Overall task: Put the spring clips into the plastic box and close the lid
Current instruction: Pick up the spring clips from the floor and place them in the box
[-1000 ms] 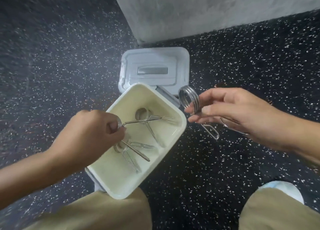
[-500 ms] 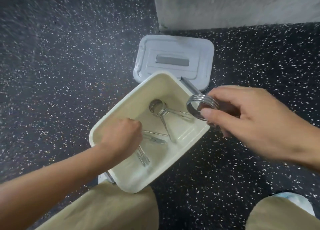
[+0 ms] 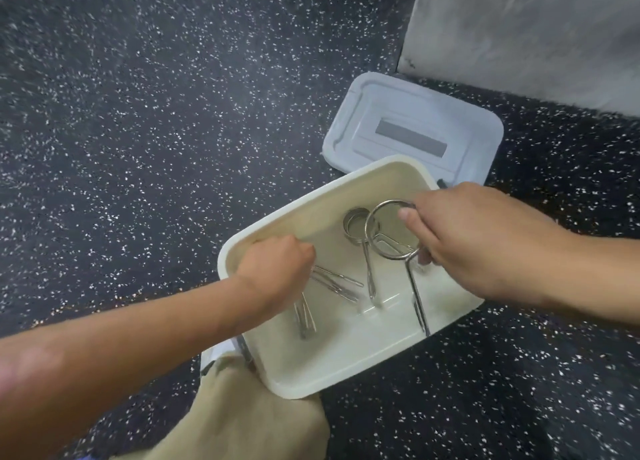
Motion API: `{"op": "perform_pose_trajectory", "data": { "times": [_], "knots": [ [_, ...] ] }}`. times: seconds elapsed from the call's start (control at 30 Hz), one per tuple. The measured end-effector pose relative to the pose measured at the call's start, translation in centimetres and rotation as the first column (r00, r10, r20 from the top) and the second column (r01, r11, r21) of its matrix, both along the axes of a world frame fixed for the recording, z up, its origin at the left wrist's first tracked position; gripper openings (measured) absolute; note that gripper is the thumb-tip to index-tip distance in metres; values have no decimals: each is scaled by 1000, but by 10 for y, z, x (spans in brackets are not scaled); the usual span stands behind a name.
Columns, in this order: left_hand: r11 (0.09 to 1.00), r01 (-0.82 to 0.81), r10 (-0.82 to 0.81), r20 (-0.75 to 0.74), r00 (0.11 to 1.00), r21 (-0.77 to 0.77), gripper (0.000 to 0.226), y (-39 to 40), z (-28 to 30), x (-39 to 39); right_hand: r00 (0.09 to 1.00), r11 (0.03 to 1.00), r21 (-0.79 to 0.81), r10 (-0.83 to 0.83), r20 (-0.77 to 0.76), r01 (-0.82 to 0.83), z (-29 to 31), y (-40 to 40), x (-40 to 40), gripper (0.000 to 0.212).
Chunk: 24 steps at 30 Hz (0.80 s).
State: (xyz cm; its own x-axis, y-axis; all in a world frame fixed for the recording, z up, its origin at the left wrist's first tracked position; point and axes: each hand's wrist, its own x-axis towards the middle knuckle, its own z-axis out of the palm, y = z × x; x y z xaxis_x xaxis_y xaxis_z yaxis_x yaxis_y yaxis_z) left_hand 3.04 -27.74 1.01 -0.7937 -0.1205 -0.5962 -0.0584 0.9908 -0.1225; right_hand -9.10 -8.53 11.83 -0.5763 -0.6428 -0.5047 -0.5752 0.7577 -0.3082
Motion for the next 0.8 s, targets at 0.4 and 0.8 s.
{"op": "perform_pose_trajectory", "data": {
  "times": [0.4, 0.8],
  "knots": [
    [1000, -3, 2, 29, 1000, 28, 7, -7, 6, 3, 997, 955, 289, -70, 30, 58, -69, -76, -2, 20],
    [995, -9, 18, -91, 996, 102, 27, -12, 23, 11, 994, 956, 271, -111, -22, 113, -105, -76, -1, 26]
  ]
}}
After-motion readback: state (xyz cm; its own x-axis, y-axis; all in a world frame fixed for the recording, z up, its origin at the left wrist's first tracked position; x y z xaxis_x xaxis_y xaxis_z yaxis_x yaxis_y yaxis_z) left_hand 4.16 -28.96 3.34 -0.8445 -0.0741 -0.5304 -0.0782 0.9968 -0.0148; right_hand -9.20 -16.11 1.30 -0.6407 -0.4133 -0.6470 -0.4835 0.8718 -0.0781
